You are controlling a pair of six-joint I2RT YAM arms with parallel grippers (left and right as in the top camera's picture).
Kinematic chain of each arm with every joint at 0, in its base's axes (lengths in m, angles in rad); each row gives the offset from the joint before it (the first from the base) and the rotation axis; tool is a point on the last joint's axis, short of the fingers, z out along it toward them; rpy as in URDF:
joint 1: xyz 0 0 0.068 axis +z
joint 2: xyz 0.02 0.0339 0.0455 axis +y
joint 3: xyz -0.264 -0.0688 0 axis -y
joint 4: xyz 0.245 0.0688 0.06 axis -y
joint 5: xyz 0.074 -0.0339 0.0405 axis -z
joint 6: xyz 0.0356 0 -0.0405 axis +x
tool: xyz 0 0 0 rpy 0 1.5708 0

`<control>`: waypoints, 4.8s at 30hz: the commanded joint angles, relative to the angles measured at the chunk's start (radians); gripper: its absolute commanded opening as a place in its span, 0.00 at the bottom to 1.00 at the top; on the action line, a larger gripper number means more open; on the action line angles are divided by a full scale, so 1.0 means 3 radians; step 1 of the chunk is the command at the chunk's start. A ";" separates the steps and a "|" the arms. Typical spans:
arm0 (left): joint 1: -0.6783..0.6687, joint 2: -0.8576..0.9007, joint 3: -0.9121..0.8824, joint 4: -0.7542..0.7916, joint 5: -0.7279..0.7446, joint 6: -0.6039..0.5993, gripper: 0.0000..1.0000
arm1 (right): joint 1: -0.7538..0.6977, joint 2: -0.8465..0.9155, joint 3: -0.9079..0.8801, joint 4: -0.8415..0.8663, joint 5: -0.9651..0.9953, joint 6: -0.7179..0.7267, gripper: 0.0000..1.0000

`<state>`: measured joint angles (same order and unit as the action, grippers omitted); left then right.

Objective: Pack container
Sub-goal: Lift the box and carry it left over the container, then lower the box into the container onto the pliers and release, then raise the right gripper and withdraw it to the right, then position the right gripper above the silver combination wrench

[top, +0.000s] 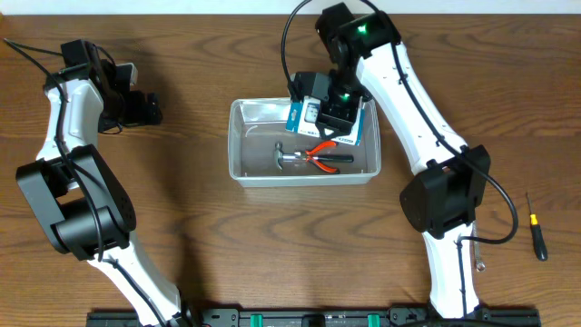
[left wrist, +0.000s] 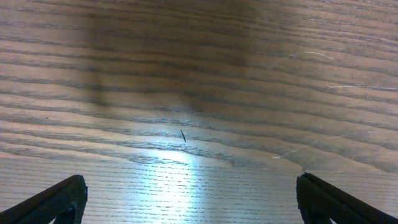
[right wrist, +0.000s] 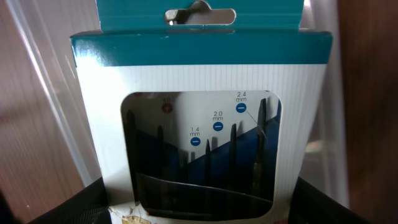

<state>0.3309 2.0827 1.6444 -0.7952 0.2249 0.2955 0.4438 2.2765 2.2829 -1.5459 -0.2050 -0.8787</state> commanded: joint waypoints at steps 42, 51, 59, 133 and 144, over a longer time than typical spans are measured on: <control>-0.0001 0.0015 -0.0014 0.0001 -0.0029 0.0019 0.98 | 0.0093 0.0001 -0.1010 0.0732 -0.0130 -0.0041 0.59; -0.0001 0.0015 -0.0014 0.0001 -0.0029 0.0019 0.98 | 0.0093 0.0001 -0.1240 0.0867 -0.0131 -0.0027 0.67; -0.0001 0.0015 -0.0014 0.0001 -0.0029 0.0019 0.98 | 0.0093 0.0001 -0.1240 0.1007 -0.0130 0.0151 0.99; -0.0001 0.0015 -0.0014 0.0001 -0.0029 0.0019 0.98 | -0.0711 -0.3480 -0.2225 -0.0257 0.1595 0.3544 0.99; -0.0001 0.0015 -0.0014 0.0001 -0.0029 0.0019 0.98 | -0.1259 -0.3470 -0.3449 0.0833 0.1010 0.3038 0.99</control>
<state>0.3309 2.0827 1.6444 -0.7948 0.2237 0.2955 0.1112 1.2377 1.3273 -1.3491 0.2028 0.1062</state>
